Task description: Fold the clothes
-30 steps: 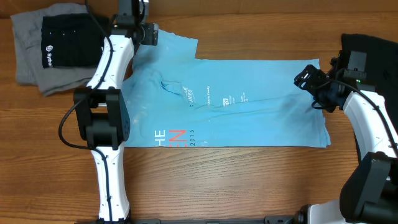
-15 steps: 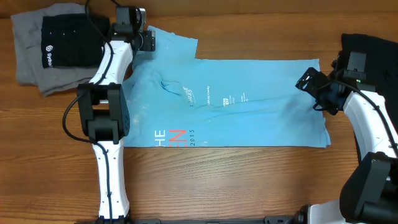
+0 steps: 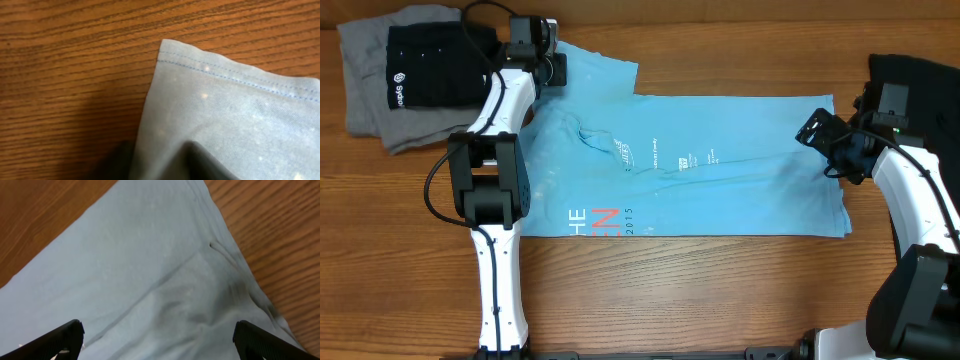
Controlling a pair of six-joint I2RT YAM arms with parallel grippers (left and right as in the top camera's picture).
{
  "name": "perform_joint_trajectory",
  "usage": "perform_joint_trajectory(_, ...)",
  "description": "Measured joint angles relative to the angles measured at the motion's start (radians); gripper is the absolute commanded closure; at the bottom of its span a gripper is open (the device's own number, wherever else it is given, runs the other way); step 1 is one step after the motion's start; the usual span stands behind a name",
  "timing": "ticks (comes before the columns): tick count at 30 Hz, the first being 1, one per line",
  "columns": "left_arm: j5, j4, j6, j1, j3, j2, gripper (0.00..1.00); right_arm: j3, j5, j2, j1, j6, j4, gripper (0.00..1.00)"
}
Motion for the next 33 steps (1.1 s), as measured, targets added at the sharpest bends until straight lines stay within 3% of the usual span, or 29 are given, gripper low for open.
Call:
perform_joint_trajectory(1,0.002,0.0,0.0,0.0,0.0,0.0,0.96,0.0,0.0,0.0,0.0,-0.008,0.009,0.0)
perform_joint_trajectory(11,0.008,-0.012,-0.006,0.0,0.004,0.0,0.96,0.028,0.014,0.0,0.0,-0.076,0.076,0.0)
perform_joint_trajectory(20,0.007,-0.027,-0.025,0.0,0.009,0.0,0.96,0.224,0.019,0.018,0.0,-0.087,0.23,0.0)
perform_joint_trajectory(26,0.008,-0.05,-0.032,0.0,0.016,0.0,0.96,0.351,0.063,0.198,0.0,-0.125,0.224,0.0)
perform_joint_trajectory(33,0.008,-0.056,-0.037,0.0,0.018,0.0,0.96,0.517,0.127,0.478,0.0,-0.21,0.099,0.0)
